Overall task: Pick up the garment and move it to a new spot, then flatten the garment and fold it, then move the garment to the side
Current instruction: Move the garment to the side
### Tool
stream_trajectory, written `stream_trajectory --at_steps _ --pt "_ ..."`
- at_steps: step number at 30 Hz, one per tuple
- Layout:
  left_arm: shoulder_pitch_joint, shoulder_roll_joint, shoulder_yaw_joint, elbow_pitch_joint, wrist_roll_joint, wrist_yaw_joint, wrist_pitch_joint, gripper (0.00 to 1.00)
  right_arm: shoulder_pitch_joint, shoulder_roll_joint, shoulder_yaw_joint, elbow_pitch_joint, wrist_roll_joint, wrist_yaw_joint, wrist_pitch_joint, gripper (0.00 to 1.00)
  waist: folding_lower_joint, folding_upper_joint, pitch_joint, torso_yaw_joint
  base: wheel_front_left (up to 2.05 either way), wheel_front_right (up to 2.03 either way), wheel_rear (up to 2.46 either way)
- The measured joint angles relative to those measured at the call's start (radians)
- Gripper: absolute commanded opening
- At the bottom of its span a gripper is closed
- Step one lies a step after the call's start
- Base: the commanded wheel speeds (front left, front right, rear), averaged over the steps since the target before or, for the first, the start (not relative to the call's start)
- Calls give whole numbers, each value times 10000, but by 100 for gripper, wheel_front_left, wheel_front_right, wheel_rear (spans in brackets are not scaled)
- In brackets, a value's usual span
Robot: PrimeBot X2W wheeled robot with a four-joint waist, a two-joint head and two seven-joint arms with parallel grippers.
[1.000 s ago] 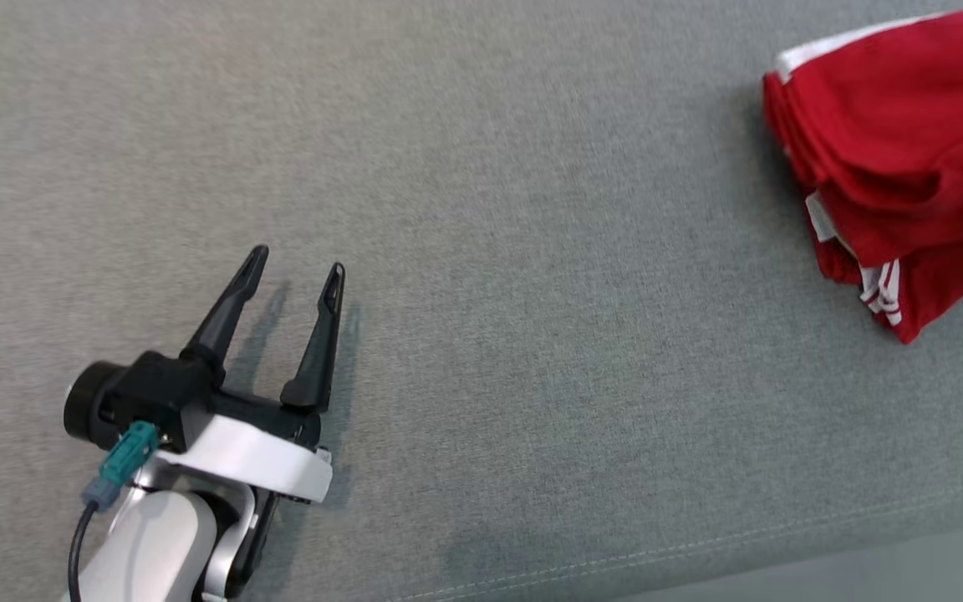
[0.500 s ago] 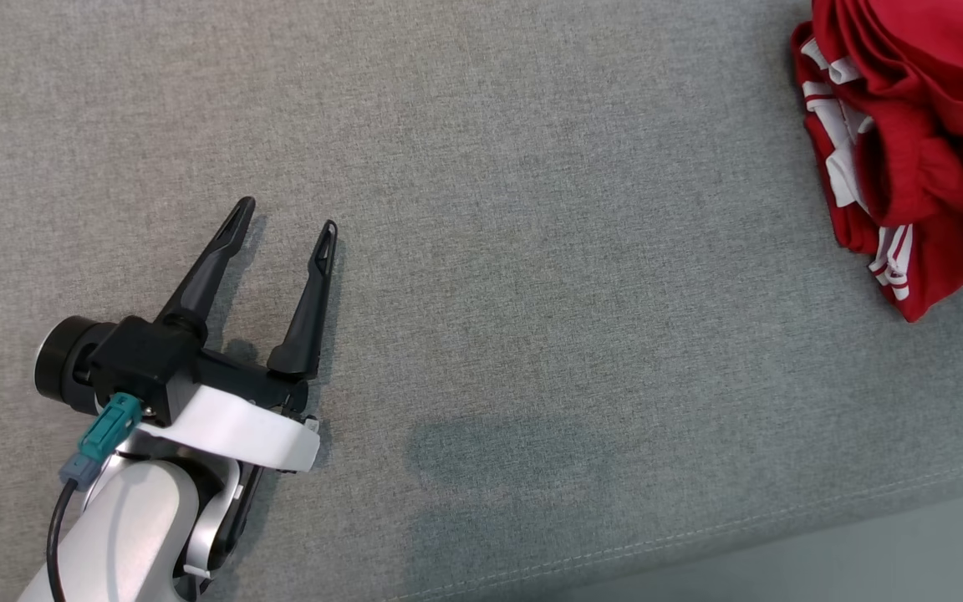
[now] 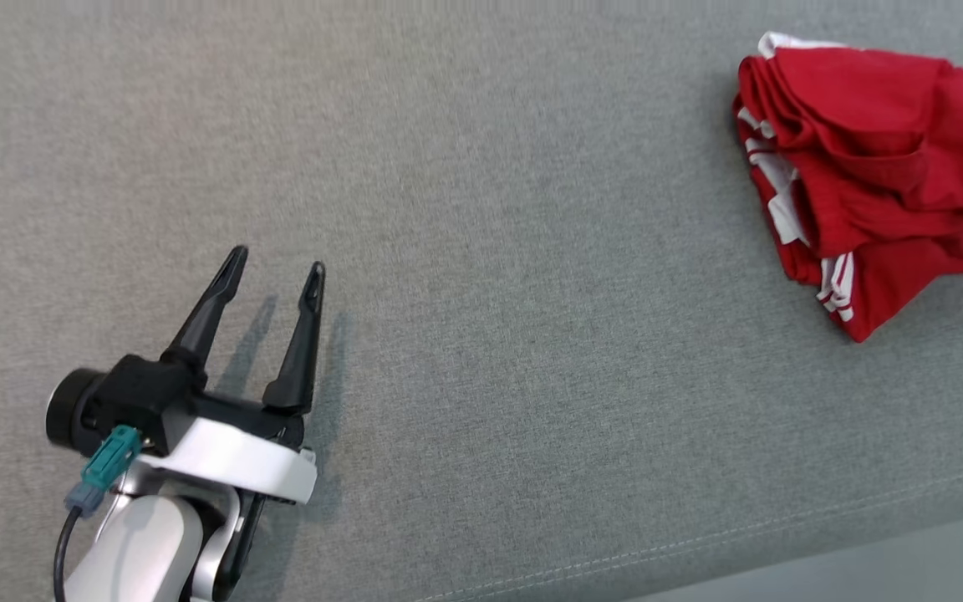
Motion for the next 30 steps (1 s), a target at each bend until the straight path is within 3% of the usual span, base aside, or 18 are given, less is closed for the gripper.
stream_trajectory --at_steps 3,7,14,20,30 --pt "321 10 130 65 -153 128 -96 100 1155 414 -1344 -1440 -616 0 -15 100 0 0 -434 51 0 0 0" --pt "729 19 353 75 -280 355 -224 100 3061 1825 -3003 -3045 -1831 0 -25 100 -1 0 -992 200 0 0 0" --pt "1368 54 606 73 -395 644 -372 100 5297 4080 -3662 -4537 -3827 0 -6 100 0 0 -1809 733 0 0 0" --pt "1951 59 683 82 -472 786 -466 100 6479 4966 -3768 -5405 -4640 0 249 100 -1 0 -2487 1214 0 0 0" --pt "2872 35 548 301 -631 844 -470 100 8064 5340 -3774 -5971 -5087 0 830 100 0 0 -3613 1795 0 0 0"
